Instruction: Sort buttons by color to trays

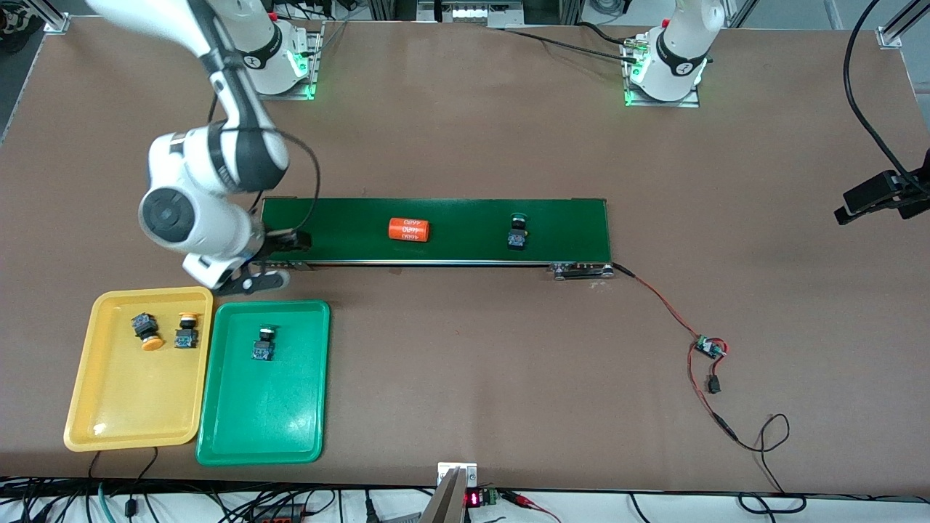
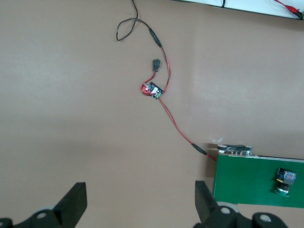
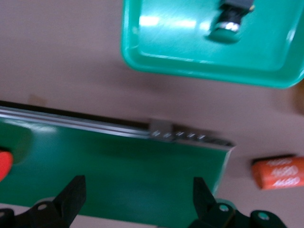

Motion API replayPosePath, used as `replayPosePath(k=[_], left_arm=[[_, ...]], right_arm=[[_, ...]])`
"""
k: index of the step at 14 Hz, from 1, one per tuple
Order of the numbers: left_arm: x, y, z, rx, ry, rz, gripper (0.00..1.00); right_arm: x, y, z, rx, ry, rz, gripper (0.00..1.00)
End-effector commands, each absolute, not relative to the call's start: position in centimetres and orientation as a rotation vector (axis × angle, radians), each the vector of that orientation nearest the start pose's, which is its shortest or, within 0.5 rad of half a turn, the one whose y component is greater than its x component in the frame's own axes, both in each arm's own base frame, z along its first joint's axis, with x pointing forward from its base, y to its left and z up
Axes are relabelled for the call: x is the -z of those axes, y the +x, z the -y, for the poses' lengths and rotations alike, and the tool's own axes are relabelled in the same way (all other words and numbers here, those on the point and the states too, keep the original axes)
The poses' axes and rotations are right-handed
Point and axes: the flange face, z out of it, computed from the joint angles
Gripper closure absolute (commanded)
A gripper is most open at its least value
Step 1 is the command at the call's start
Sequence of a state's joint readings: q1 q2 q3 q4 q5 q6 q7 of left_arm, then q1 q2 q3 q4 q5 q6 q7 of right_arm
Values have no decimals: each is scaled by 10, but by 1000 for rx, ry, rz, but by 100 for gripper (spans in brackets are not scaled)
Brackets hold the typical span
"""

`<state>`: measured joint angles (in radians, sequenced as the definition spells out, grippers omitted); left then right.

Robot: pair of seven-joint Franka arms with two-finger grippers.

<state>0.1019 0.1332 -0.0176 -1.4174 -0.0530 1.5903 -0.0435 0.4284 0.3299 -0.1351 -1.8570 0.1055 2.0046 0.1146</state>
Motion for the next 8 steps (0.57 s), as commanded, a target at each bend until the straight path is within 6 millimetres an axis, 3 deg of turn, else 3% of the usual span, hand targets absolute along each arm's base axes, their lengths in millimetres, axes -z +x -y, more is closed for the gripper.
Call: replayPosePath(k=[1,4,6,8], left_arm=[[-628,594,-45,29,-3172,167,0],[-628,591,-44,10,-3176,113,0],[-630,583,-44,-47,-3179,55,0],[-630,582,-45,-43,-3178,55,0]], right_arm=[[-330,530,-246,-212,-3122,72,0],[-316,494,-342,-50,-3107,-69,0],[-306,477,-383,33,-3075,-122,0],[-295,465,-404,68,-3060,-130,0]])
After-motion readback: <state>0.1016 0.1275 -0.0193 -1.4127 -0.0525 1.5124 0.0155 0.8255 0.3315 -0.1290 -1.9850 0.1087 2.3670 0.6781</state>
